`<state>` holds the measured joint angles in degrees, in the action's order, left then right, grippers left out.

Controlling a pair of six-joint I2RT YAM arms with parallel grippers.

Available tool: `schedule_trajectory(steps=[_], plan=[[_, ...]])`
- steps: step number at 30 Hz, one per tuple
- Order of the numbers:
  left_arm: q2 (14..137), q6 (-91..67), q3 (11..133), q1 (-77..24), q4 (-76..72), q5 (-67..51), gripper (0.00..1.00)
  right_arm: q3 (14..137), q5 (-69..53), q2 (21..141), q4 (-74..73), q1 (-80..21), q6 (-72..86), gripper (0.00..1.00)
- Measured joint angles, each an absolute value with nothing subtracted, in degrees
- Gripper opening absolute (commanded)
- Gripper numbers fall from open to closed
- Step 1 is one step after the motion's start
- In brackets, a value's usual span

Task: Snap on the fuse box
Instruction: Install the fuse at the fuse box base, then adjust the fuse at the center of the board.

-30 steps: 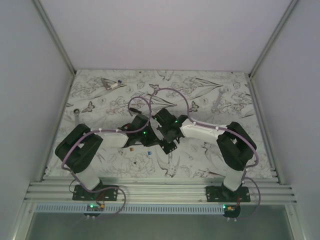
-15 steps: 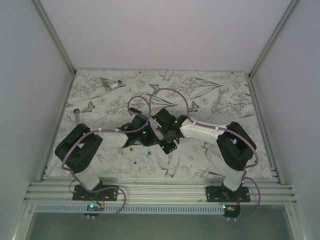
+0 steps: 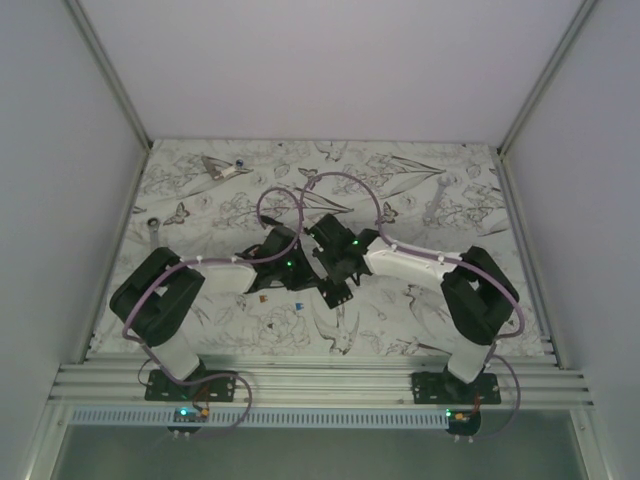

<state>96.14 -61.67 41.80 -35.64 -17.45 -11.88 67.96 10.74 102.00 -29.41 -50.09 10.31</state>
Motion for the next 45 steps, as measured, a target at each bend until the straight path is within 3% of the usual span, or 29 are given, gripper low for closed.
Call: schedule_trajectory(steps=[6,11,22,36,45], plan=[[94.48,-59.72,42.52,-35.62,-14.90,-10.31,0.30,68.05,12.88,96.77,-29.17,-50.09,11.16,0.38],[90.28,-56.55,43.31,-35.64,-10.07,-8.25,0.43,64.69,14.70,89.21,-26.72,-49.56,11.79,0.54],[82.76,-40.99,51.51,-35.66,10.00,0.84,0.55,50.02,17.52,75.94,-20.78,-44.80,14.35,1.00],[91.55,-25.10,62.02,-33.34,22.70,0.91,0.61,45.54,19.07,72.71,-15.62,-44.38,14.37,1.00],[102.28,-32.18,72.47,-29.19,23.20,6.26,0.56,44.77,19.27,71.83,-13.89,-44.29,14.20,1.00]])
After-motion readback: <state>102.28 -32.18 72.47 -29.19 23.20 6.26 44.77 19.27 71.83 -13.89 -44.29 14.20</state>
